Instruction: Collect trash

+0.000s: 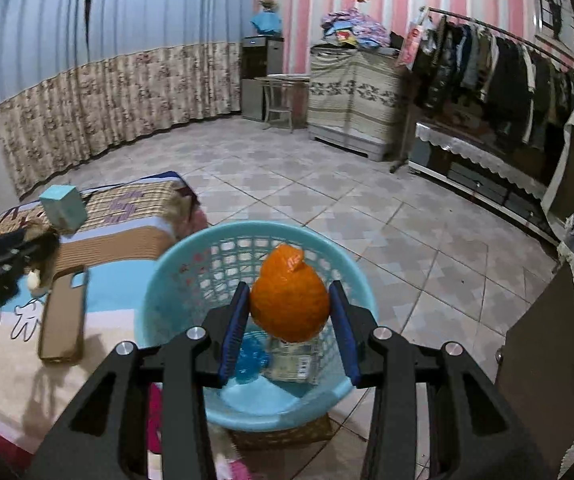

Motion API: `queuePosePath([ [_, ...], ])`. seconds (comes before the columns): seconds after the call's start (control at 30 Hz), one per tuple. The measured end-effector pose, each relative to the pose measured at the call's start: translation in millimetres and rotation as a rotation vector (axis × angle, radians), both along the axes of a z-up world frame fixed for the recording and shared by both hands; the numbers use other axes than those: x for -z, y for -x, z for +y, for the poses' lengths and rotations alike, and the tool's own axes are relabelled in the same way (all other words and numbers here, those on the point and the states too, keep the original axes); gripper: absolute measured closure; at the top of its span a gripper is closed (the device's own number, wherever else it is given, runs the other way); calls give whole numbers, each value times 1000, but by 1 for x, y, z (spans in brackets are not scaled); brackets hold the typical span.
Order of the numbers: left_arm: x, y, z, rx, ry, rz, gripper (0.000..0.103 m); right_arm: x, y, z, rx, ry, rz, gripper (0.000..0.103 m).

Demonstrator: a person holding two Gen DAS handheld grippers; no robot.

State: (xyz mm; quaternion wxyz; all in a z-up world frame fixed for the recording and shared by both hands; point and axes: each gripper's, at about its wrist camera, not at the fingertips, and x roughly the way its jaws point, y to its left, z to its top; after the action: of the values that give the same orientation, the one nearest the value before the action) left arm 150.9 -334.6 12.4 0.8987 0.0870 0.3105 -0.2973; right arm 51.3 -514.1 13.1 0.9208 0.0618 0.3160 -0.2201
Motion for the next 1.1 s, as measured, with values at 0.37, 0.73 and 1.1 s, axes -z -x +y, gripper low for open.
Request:
queuePosePath([
  [0.37, 22, -7, -88, 106, -28, 27, 55, 23, -4, -35, 52, -49, 11, 62],
  [0.73, -1, -23, -56, 0, -20, -46, 6, 33, -15, -28, 45, -50, 27, 62],
  [1.1, -21, -35, -17, -72, 1, -81, 5, 31, -42, -15, 40, -65, 14, 34],
])
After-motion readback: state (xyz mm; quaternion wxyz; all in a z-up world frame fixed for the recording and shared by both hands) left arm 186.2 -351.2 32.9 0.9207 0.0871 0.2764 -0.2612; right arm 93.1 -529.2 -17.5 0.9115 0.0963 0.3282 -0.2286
